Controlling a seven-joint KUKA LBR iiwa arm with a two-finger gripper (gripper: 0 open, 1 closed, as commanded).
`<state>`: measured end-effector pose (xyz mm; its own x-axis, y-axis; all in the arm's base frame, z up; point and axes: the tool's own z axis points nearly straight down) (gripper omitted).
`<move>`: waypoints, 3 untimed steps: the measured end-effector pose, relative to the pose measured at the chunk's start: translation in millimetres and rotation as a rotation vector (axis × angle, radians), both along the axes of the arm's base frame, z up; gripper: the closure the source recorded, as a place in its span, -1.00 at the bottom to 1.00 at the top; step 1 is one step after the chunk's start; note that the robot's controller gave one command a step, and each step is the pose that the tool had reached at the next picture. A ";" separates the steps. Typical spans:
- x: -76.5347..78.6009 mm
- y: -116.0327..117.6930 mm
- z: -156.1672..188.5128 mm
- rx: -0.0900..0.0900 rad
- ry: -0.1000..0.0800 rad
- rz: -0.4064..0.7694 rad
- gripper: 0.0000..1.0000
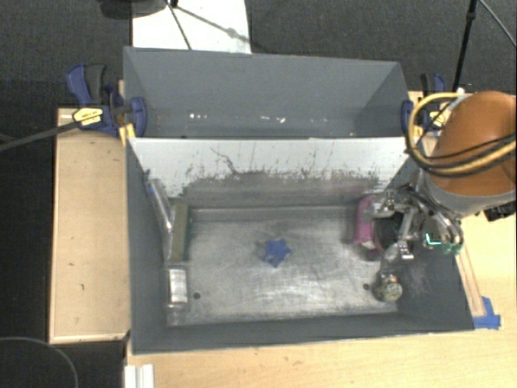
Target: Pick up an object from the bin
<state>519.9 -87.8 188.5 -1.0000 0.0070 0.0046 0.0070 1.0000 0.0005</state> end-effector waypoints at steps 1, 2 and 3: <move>70.2 -35.5 -63.4 -0.001 -0.007 -0.246 -1.00; 29.4 -51.7 -100.1 0.004 -0.029 -0.133 -1.00; 44.8 -48.4 -50.6 0.000 -0.012 -0.422 -1.00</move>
Offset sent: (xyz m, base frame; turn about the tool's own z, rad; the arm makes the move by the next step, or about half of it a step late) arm 0.0698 -0.0353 -0.0622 0.2449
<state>564.7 -136.2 137.9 -0.9093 0.4160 -0.0074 0.4160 0.9094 0.0029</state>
